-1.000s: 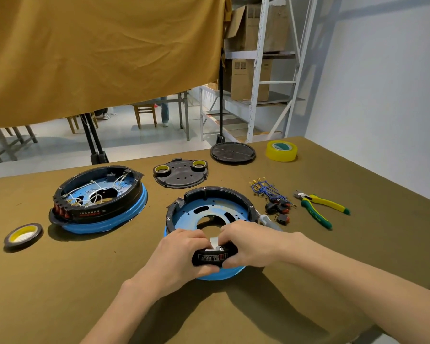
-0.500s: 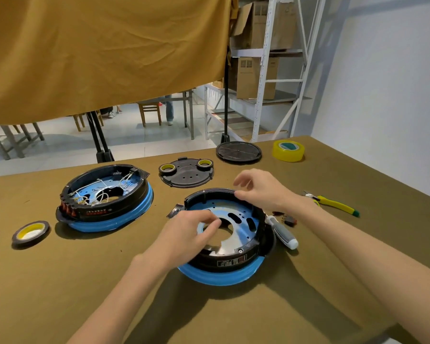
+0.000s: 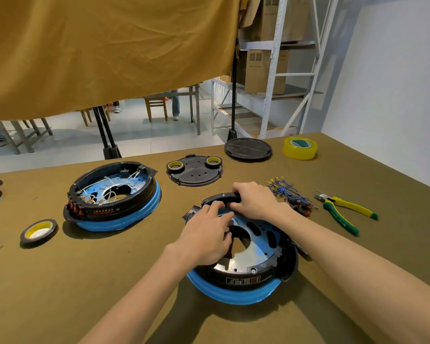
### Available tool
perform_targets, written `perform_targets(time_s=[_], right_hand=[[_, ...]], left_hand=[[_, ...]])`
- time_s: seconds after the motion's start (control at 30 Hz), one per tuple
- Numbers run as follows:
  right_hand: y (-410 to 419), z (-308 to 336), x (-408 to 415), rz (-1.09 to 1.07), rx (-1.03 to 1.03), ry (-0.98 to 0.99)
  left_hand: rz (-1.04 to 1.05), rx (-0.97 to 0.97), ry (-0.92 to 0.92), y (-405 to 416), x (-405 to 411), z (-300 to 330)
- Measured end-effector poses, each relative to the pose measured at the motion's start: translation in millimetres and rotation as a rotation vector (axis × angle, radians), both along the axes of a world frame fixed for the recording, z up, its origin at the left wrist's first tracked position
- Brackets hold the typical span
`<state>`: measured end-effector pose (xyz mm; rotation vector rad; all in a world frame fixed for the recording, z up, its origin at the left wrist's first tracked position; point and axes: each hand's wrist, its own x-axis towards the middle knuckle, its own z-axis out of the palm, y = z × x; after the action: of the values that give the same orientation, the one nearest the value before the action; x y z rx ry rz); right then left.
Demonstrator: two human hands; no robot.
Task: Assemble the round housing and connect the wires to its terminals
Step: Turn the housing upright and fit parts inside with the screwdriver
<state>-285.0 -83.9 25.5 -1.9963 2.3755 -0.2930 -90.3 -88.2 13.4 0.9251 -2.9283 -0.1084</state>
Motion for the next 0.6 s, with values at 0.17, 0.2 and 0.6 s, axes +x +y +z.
perform_targets(time_s=[0.17, 0.2, 0.6], right_hand=[[-3.0, -1.1, -1.3, 0.001, -0.015, -0.143], [-3.9, -1.8, -1.5, -0.009, -0.025, -0.142], [-5.9, -3.5, -1.3, -0.008, -0.072, -0.166]], left_hand=[[-0.011, -0.007, -0.129, -2.3, -3.9, -1.2], [-0.013, -0.008, -0.141, -2.8, -4.7, -1.9], [0.003, 0.018, -0.144, 1.8, -5.2, 1.5]])
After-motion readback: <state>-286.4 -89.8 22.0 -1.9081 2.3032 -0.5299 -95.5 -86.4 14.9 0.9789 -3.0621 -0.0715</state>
